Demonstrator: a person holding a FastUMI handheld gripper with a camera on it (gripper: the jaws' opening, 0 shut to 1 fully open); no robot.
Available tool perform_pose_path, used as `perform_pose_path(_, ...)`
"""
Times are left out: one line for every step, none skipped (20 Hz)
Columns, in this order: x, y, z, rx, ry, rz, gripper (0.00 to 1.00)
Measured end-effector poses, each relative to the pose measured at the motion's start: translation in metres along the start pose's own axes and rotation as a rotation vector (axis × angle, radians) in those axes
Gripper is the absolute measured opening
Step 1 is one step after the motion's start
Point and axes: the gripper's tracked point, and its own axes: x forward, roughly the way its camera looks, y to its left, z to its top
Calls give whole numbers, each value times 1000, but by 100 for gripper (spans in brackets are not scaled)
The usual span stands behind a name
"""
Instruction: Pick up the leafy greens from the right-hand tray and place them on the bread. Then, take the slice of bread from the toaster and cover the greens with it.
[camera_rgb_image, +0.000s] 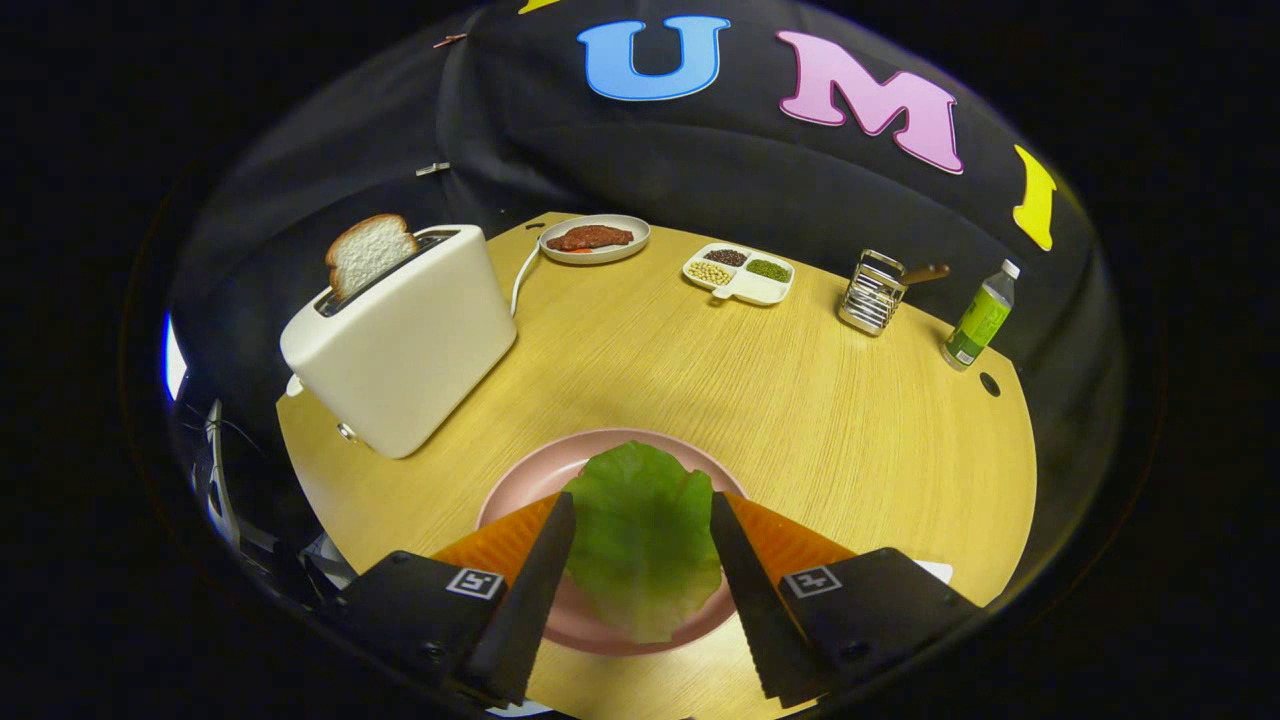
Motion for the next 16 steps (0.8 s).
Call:
perform_pose_path(-5,1,1,-4,-10,3,87)
perform_pose_path(-10,0,4,-6,-23,3,87)
perform_pose_path(-17,0,8,-5,-41,2,89)
perform_pose_path(-25,-1,14,-3,-66,-4,91)
perform_pose_path(-34,-3,20,5,-91,-18,93)
perform_pose_path(-45,-4,27,16,-118,-30,94)
perform_pose_path(-56,-3,35,22,-152,-42,94)
perform_pose_path(-68,-2,47,16,-194,-59,94)
perform_pose_path(-83,-2,62,-5,-248,-78,94)
perform_pose_path(-98,1,77,-28,-301,-91,94)
perform_pose_path(-113,7,92,-53,-356,-100,95)
perform_pose_path(-130,13,111,-80,-418,-108,95)
perform_pose_path(-148,21,129,-108,-481,-115,96)
perform_pose_path(-164,29,149,-139,-547,-125,97)
perform_pose_path(-182,37,166,-174,-612,-135,98)
perform_pose_path(-199,44,183,-212,-668,-150,98)
